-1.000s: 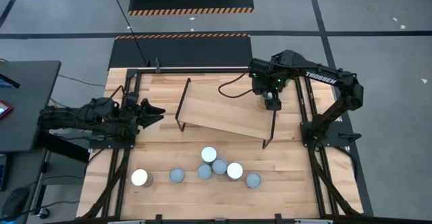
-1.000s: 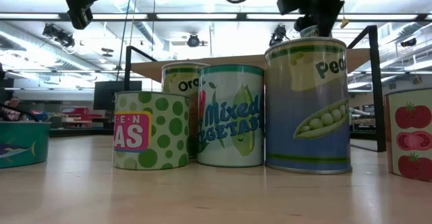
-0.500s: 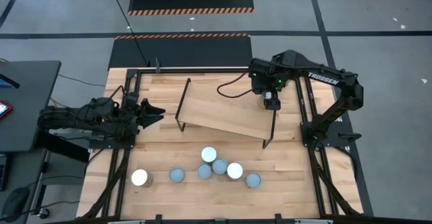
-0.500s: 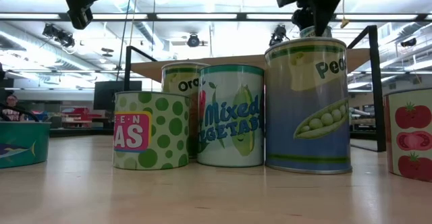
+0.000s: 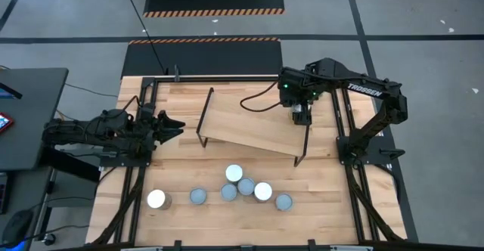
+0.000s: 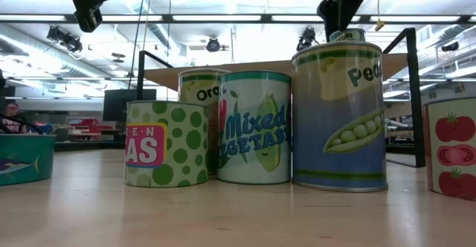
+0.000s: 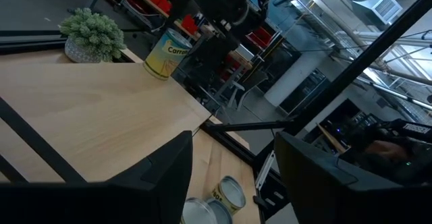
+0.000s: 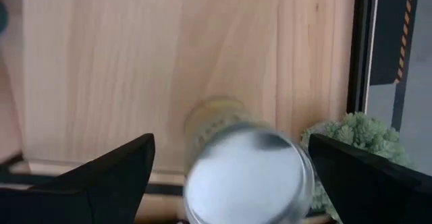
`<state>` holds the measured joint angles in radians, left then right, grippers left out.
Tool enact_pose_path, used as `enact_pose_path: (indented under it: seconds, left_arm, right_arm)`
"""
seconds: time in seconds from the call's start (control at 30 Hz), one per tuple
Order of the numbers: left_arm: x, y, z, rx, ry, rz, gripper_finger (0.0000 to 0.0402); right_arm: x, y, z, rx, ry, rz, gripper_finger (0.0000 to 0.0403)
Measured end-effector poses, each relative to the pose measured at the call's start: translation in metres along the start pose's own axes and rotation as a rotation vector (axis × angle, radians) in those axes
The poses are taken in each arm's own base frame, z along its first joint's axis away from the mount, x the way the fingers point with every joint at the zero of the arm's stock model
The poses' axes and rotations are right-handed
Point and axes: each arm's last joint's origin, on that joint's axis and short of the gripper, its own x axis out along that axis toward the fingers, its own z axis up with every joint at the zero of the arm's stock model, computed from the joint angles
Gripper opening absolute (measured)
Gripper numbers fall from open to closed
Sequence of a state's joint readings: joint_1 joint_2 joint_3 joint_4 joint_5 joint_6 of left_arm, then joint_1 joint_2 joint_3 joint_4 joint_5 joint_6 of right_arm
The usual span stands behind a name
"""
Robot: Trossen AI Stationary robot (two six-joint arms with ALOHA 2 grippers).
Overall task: Pick and place cans onto a shelf
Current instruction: Put the canned peas on the shelf
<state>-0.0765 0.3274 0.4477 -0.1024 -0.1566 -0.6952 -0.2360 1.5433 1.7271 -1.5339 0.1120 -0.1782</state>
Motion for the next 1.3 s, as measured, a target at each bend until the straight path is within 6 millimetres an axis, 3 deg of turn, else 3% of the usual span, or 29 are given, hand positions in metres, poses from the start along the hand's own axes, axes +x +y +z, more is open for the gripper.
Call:
enact_pose_path:
  seconds: [0.5, 1.0, 1.3]
  left_arm:
    - [0.000, 0.000, 0.000, 0.000, 0.000, 0.000, 0.0217]
    - [0.000, -0.001, -0.001, 0.002, 0.023, -0.028, 0.0217]
    - [0.001, -0.002, -0.003, 0.003, 0.076, -0.079, 0.0217]
  right_arm:
    - [-0.010, 0.066, 0.029, -0.069, -0.258, 0.001, 0.0399]
    - [-0.025, 0.136, 0.033, 0.115, -0.433, 0.168, 0.0398]
    - [-0.007, 0.191, 0.037, 0.129, -0.391, 0.205, 0.0398]
